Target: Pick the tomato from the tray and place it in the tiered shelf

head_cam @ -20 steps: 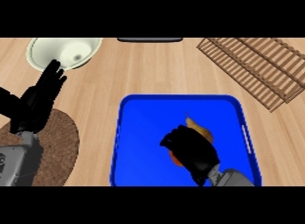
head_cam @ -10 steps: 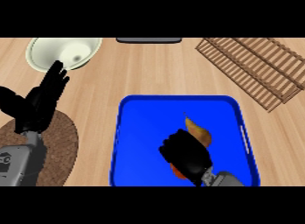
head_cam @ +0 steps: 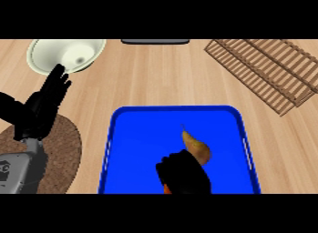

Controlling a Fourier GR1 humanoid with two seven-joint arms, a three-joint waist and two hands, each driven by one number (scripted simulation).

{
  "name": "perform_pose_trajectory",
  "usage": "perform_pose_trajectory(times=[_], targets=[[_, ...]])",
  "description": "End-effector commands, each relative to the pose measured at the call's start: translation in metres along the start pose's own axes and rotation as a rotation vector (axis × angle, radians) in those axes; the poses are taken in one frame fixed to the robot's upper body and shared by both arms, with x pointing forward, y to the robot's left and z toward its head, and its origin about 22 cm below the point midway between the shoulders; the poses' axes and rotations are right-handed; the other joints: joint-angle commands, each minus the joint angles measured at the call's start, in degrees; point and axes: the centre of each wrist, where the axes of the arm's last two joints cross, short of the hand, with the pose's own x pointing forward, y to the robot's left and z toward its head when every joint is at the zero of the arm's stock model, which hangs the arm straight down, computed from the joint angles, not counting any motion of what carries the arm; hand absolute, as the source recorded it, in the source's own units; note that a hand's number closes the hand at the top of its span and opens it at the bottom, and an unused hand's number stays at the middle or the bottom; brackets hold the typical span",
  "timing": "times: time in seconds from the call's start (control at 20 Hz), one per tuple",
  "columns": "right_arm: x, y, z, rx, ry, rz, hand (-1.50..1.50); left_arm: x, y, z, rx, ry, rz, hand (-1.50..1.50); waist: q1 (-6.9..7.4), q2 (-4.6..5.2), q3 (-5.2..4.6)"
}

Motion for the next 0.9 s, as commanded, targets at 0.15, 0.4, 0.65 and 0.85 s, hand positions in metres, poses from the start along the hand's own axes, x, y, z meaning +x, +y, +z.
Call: perform_pose_trajectory(times=[0.15,0.4,0.65,0.85], targets=[[0.014,-0.042,0.035,-0.245,-0.067,-0.374,1.5,0.001,0.003,0.002,0.007,0.011,-0.004,0.0,0.21,0.34,0.44],[0.021,-0.089,0.083,-0.516,-0.1,-0.514,1.5,0.003,0.002,0.001,0.019,0.013,0.004,0.0,-0.45,0.05,0.39],[0.01,-0.134,0.106,-0.636,-0.029,-0.545,1.5,0.004,0.001,0.004,-0.01,-0.007,-0.006,0.0,0.24,0.33,0.34],[-0.001,-0.17,0.112,-0.711,0.05,-0.575,1.5,0.01,-0.018,0.0,-0.005,0.001,0.013,0.0,0.3,0.33,0.35]])
